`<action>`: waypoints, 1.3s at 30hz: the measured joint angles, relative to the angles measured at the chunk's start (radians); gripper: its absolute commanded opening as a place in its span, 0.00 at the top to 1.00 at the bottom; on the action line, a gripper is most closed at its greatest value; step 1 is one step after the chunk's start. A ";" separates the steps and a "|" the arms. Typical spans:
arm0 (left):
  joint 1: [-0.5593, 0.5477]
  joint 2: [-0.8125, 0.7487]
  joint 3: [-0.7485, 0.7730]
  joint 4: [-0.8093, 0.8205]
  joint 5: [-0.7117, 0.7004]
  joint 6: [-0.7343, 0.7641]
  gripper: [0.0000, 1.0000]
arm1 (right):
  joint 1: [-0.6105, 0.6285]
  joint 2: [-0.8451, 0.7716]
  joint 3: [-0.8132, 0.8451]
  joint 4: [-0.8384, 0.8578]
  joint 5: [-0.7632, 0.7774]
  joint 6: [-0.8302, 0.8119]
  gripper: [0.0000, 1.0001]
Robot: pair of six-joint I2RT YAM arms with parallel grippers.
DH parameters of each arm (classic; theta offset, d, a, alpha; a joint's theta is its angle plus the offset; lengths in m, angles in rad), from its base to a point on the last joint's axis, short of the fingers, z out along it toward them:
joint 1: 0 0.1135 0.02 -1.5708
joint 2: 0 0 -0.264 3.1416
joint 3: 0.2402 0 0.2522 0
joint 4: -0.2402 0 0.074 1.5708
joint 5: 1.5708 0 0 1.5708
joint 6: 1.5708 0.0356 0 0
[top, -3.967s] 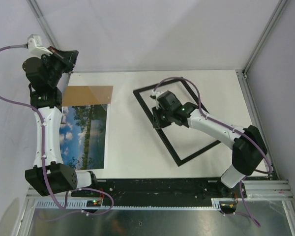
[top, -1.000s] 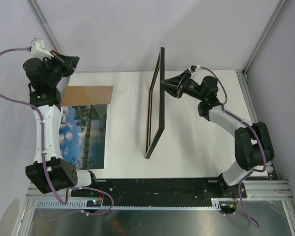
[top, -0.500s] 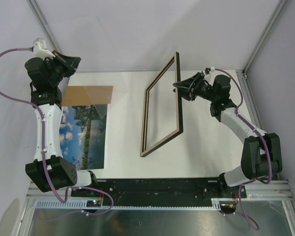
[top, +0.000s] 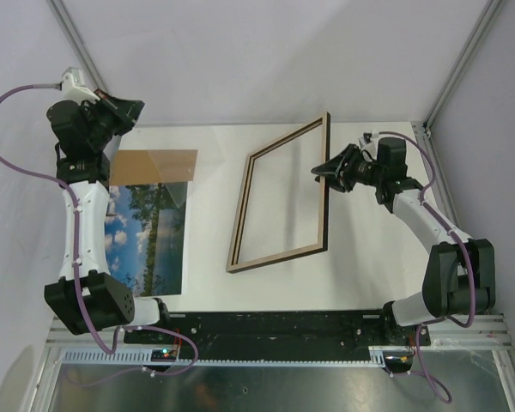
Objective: Put the photo into the frame
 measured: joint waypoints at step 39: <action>-0.087 0.025 -0.016 -0.014 0.072 -0.021 1.00 | -0.098 0.435 0.085 -0.259 0.276 -0.681 0.44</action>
